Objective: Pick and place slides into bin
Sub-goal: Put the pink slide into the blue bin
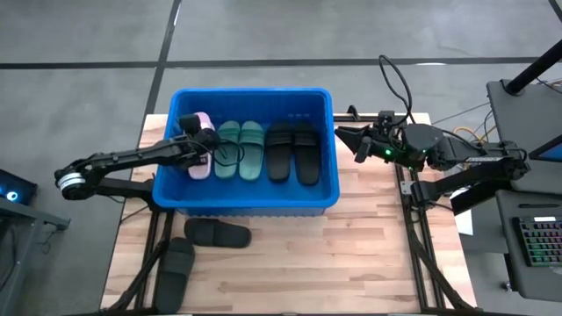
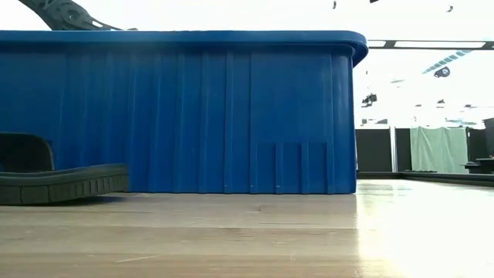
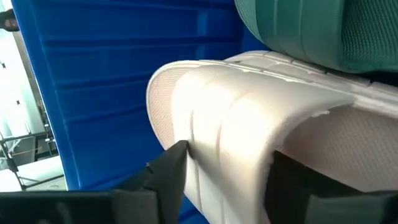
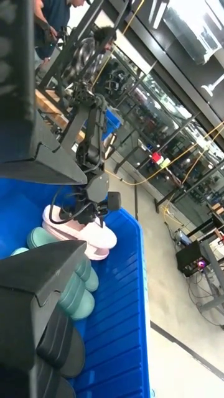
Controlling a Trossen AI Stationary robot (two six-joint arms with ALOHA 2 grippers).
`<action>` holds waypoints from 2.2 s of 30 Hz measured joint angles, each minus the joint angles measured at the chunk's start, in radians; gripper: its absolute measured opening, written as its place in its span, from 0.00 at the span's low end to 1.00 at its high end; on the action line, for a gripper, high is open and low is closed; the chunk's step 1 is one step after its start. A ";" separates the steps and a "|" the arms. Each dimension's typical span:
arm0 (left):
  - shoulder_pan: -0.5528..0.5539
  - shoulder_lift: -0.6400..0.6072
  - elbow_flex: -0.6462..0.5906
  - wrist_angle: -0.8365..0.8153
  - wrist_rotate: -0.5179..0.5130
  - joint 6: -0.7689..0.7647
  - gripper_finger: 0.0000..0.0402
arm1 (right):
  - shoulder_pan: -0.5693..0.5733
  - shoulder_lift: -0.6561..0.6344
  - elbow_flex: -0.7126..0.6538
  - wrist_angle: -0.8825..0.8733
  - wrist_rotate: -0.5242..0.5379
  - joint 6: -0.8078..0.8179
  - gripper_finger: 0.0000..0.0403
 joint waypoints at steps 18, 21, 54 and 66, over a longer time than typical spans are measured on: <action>0.000 -0.009 0.079 -0.141 0.102 0.012 0.53 | 0.000 0.000 0.000 -0.014 0.000 -0.002 0.36; -0.001 -0.012 0.097 -0.166 0.106 0.013 0.53 | 0.000 0.000 0.000 -0.016 0.000 0.000 0.35; 0.000 -0.132 0.188 -0.413 0.218 0.012 0.53 | 0.001 0.000 0.000 -0.022 -0.053 -0.003 0.34; -0.001 -0.173 0.203 -0.473 0.285 0.002 0.53 | 0.001 0.000 0.000 -0.023 -0.056 -0.012 0.34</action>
